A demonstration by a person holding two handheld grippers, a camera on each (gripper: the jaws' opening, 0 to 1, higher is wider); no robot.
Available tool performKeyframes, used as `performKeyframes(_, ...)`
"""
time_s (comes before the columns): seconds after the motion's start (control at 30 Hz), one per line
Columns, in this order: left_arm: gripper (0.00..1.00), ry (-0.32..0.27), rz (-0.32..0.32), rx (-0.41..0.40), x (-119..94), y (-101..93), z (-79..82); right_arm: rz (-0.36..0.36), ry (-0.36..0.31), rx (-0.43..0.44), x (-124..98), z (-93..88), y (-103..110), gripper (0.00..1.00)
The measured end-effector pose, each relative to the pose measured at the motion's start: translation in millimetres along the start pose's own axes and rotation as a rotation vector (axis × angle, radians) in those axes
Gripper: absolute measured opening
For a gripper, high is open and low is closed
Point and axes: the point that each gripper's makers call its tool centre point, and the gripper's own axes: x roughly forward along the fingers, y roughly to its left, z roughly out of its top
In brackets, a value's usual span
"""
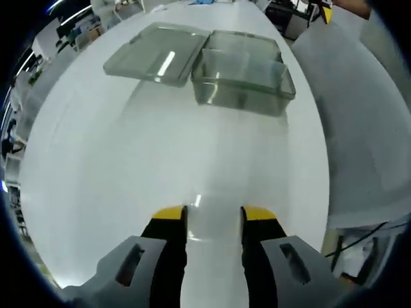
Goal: Insert the divider into the dual guide fixture by aligning both edges with the guide slots and pushing it downward to the bottom, including one-sided entry, uneven engagement, binding, and posture correction.
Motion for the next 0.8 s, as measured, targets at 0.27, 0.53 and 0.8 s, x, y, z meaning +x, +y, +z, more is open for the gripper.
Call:
performKeyframes(0.27,0.3,0.0,0.001,-0.004,-2.1,-0.5,0.2,0.005,0.001,-0.004,1.1,0.8,-0.6,0.74)
performKeyframes(0.53,0.3,-0.001,0.0,0.002,-5.5,-4.0,4.0,0.012,-0.005,-0.012,3.6,5.0,-0.1,0.74)
performKeyframes(0.8,0.29,-0.001,0.001,0.014,-10.4,-6.9,8.1,0.018,-0.012,-0.016,5.8,8.0,1.6,0.74)
